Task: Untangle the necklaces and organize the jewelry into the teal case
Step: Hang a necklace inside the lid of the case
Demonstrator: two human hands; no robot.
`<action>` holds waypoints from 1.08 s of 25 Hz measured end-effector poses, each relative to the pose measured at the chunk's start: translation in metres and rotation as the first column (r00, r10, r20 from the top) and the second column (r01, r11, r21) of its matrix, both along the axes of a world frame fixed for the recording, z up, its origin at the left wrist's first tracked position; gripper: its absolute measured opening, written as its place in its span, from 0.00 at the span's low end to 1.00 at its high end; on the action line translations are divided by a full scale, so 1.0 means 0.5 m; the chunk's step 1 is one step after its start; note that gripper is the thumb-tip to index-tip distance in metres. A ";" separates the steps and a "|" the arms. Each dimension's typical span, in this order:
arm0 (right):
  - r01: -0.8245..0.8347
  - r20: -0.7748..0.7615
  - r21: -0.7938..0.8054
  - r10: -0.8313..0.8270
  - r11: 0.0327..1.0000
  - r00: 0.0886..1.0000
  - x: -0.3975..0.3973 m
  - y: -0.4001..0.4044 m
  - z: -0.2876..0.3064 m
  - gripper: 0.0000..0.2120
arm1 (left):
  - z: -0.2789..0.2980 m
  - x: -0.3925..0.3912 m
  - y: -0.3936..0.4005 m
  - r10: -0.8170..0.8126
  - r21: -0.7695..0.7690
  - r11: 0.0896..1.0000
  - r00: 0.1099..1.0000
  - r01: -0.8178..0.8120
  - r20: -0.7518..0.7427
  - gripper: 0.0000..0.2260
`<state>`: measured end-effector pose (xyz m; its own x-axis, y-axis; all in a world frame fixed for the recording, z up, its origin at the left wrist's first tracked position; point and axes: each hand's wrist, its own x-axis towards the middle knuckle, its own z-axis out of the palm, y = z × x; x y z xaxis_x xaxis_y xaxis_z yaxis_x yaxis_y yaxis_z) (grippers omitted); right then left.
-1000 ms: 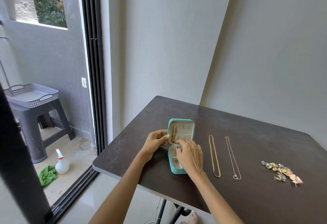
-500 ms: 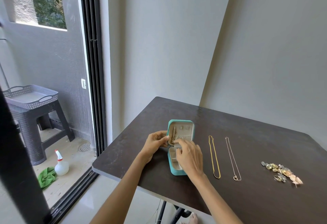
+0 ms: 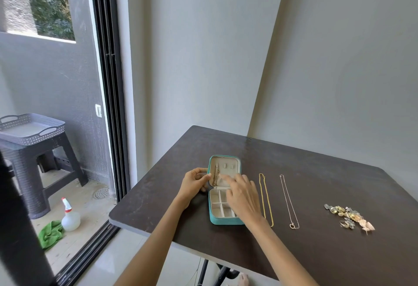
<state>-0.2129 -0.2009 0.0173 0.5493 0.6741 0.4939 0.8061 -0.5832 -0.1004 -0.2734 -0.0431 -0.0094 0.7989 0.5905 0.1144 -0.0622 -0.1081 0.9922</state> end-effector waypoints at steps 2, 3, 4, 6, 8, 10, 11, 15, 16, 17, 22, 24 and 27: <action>-0.018 0.060 -0.064 0.022 0.998 0.998 0.003 0.011 0.000 0.23 | 0.001 -0.001 -0.002 0.000 0.009 1.000 1.000 0.000 -0.009 0.11; -0.012 0.069 -0.065 0.016 0.998 0.998 0.003 0.014 -0.003 0.23 | 0.001 -0.002 -0.002 0.000 0.008 1.000 1.000 0.000 -0.005 0.11; -0.005 0.071 -0.053 0.008 0.999 0.997 0.002 0.015 -0.006 0.22 | 0.000 -0.004 -0.001 -0.002 0.008 1.000 1.000 0.002 -0.001 0.11; 0.002 0.078 -0.038 0.001 0.999 0.997 0.001 0.013 -0.013 0.22 | 0.001 -0.006 0.001 -0.007 0.013 1.000 1.000 0.007 0.004 0.11; -0.004 0.076 -0.038 0.007 0.999 0.997 0.003 0.014 -0.016 0.21 | 0.001 -0.006 0.002 -0.011 0.016 1.000 1.000 0.011 -0.001 0.10; -0.003 0.085 -0.036 0.006 0.999 0.996 0.003 0.015 -0.016 0.20 | 0.002 -0.005 0.002 -0.011 0.015 1.000 1.000 0.012 -0.010 0.10; -0.004 0.101 -0.029 0.007 1.000 0.995 0.003 0.016 -0.016 0.20 | 0.003 -0.006 0.002 -0.011 0.016 1.000 1.000 0.011 -0.013 0.10; -0.019 0.103 -0.044 0.023 0.999 0.994 0.007 0.018 -0.022 0.22 | 0.005 -0.009 0.002 -0.014 0.020 1.000 1.000 0.014 -0.022 0.11; -0.022 0.091 -0.058 0.027 0.998 0.995 0.007 0.018 -0.021 0.22 | 0.005 -0.009 0.003 -0.015 0.020 1.000 1.000 0.016 -0.025 0.11; -0.023 0.082 -0.074 0.029 0.997 0.996 0.006 0.019 -0.021 0.22 | 0.005 -0.009 0.003 -0.013 0.020 1.000 0.999 0.014 -0.029 0.11; 0.154 -0.248 0.237 -0.094 0.959 0.964 0.006 0.002 -0.028 0.16 | 0.006 -0.006 -0.002 0.041 0.050 0.998 0.997 -0.037 -0.069 0.12; 0.290 -0.554 0.384 -0.033 0.876 0.832 0.012 -0.010 -0.035 0.17 | 0.006 -0.006 -0.003 0.051 0.061 0.997 0.995 -0.046 -0.083 0.12; 0.341 -0.765 0.401 0.107 0.850 0.635 0.014 -0.024 -0.041 0.18 | 0.009 -0.007 -0.004 0.051 0.060 0.997 0.992 -0.044 -0.120 0.13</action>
<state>-0.2059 -0.2128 -0.0030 0.9209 0.3770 0.0990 0.2435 -0.3581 -0.9014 -0.2768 -0.0452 -0.0051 0.7802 0.6232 0.0532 0.0645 -0.1647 0.9842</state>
